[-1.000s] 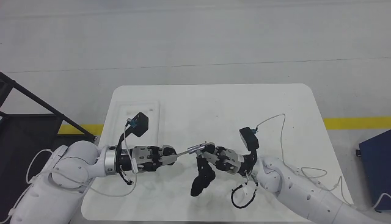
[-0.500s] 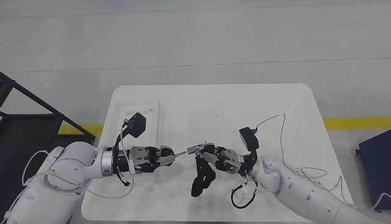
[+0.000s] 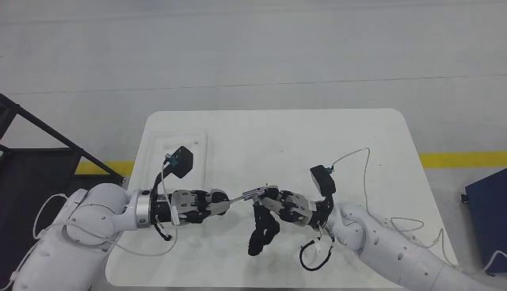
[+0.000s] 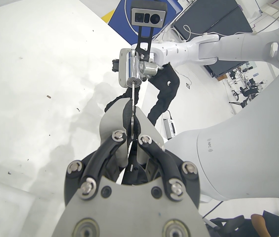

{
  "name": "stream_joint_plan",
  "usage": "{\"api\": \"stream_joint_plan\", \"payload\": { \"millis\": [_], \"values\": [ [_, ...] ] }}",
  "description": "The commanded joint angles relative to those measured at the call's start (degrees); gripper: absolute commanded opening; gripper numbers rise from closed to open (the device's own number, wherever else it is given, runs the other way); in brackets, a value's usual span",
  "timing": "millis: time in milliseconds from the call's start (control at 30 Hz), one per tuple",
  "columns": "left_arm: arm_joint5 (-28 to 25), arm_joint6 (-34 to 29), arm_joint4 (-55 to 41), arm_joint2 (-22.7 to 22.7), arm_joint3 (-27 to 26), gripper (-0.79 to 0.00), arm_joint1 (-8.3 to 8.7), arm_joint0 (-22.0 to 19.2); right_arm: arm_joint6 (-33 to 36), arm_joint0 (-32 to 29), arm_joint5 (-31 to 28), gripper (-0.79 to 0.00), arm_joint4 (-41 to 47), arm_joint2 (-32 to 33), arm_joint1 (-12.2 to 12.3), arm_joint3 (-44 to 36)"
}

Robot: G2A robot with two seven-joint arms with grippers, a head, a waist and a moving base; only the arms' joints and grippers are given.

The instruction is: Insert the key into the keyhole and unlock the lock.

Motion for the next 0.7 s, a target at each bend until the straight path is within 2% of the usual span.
{"api": "stream_joint_plan", "payload": {
  "millis": [0,667],
  "values": [
    [0.02,0.08,-0.20,0.07,0.03,-0.785,-0.01,-0.09,0.00,0.00,0.00,-0.785,0.00,0.00,0.00,0.00],
    [1.03,-1.02,-1.14,0.14,-0.44,-0.785,0.06,-0.18,0.00,0.00,0.00,-0.785,0.00,0.00,0.00,0.00]
  ]
}}
